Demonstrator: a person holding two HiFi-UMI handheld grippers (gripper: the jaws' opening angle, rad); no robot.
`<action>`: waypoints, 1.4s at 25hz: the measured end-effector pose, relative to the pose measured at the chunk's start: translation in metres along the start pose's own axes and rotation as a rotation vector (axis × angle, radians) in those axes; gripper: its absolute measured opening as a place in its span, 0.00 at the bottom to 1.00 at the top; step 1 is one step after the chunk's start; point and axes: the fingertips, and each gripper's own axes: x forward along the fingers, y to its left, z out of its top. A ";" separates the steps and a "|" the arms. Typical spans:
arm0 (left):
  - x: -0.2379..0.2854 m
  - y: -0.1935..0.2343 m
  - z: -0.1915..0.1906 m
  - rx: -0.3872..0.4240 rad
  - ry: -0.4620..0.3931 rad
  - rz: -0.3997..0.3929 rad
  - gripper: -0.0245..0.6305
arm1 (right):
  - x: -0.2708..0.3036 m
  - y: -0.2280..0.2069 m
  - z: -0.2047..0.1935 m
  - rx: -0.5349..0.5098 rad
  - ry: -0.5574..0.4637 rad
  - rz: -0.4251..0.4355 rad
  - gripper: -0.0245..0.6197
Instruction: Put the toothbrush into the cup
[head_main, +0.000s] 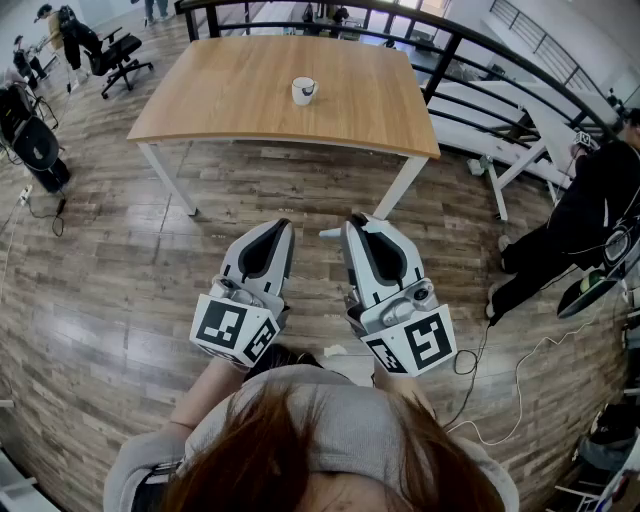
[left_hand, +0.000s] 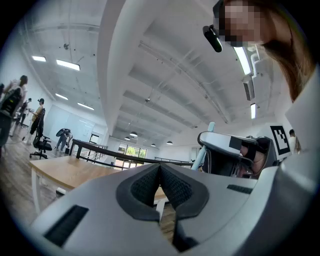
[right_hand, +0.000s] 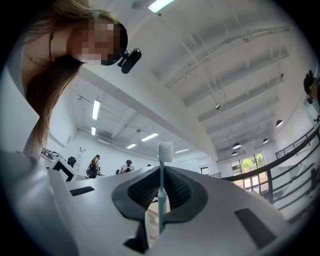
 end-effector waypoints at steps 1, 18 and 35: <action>-0.001 -0.001 0.001 0.001 0.000 0.004 0.05 | -0.001 -0.001 0.002 0.003 -0.008 0.004 0.09; 0.040 0.043 -0.016 0.024 0.006 0.045 0.05 | 0.040 -0.035 -0.021 -0.011 -0.019 0.038 0.09; 0.195 0.195 0.018 0.076 0.005 -0.011 0.05 | 0.223 -0.136 -0.058 -0.014 -0.039 -0.030 0.09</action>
